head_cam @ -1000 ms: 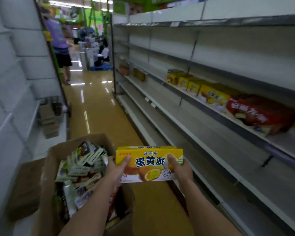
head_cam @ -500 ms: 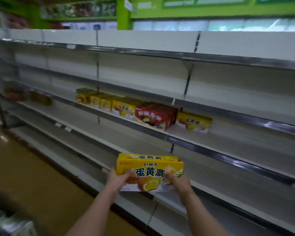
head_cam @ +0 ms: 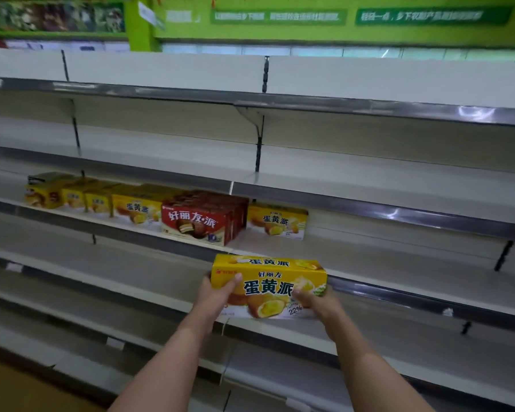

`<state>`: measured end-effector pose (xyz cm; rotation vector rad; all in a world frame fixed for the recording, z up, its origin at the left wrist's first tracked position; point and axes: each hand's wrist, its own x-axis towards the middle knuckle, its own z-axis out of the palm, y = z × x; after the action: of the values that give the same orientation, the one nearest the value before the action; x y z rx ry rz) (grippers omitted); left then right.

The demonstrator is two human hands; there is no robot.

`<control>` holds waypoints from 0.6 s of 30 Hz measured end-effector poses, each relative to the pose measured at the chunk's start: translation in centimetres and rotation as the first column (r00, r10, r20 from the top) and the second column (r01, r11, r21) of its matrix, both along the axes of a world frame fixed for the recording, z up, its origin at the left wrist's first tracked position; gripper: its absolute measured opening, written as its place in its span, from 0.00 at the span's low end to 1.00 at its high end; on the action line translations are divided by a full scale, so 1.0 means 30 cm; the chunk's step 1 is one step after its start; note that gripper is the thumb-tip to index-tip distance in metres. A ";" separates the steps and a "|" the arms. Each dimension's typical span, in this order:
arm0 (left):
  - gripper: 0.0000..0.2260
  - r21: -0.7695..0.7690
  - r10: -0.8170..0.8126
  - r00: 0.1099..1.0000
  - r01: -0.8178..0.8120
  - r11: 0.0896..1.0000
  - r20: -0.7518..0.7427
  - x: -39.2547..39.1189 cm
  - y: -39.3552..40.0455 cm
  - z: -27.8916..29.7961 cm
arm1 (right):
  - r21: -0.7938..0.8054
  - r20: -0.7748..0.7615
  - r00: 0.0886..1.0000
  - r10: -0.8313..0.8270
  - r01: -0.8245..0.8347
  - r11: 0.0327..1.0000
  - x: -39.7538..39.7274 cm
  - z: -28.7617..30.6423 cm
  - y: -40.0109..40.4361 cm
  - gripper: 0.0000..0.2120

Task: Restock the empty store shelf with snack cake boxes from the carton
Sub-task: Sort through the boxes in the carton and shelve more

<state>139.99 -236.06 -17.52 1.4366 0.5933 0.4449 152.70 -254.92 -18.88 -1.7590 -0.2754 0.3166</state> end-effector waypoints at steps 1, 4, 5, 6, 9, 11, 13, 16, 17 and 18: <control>0.28 -0.008 0.017 1.000 -0.017 1.000 -0.015 0.034 0.006 0.004 | 0.014 -0.005 1.000 0.006 -0.006 1.000 0.020 0.008 -0.001 0.09; 0.32 0.013 0.028 0.997 -0.027 1.000 -0.078 0.119 0.021 0.008 | 0.024 -0.020 0.999 0.031 -0.030 0.999 0.093 0.009 -0.002 0.09; 0.30 0.019 0.017 0.995 -0.015 1.000 -0.096 0.149 0.031 0.006 | 0.022 -0.011 1.000 0.025 -0.025 0.999 0.116 0.008 0.000 0.10; 0.29 0.024 -0.001 0.994 0.004 1.000 -0.110 0.174 0.038 0.007 | 0.027 0.003 1.000 0.015 -0.015 1.000 0.139 0.007 0.003 0.10; 0.22 0.049 -0.013 0.988 0.020 0.999 -0.152 0.251 0.070 0.004 | 0.039 0.039 0.999 0.019 -0.021 0.999 0.195 0.015 0.028 0.09; 0.17 0.055 0.006 0.988 0.003 0.998 -0.155 0.307 0.101 -0.005 | 0.051 0.055 0.998 0.022 -0.025 0.998 0.230 0.023 0.056 0.07; 0.14 0.085 0.000 0.988 0.013 0.996 -0.155 0.361 0.133 -0.016 | 0.055 0.058 0.998 0.002 -0.006 0.998 0.268 0.021 0.090 0.07; 0.11 0.129 -0.005 0.983 0.029 0.991 -0.184 0.452 0.209 -0.049 | 0.035 0.066 0.996 -0.051 0.049 0.998 0.336 0.008 0.148 0.07; 0.11 0.123 -0.001 0.981 0.025 0.992 -0.192 0.486 0.241 -0.064 | 0.017 0.065 0.996 -0.066 0.065 0.998 0.358 0.004 0.165 0.08; 0.12 0.119 -0.004 0.980 0.028 0.992 -0.199 0.522 0.275 -0.069 | -0.001 0.061 0.994 -0.085 0.086 0.996 0.386 0.001 0.188 0.09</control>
<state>155.65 -227.81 -19.60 1.6131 0.7236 0.3311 164.28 -249.27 -18.84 -1.7810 -0.2422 0.2024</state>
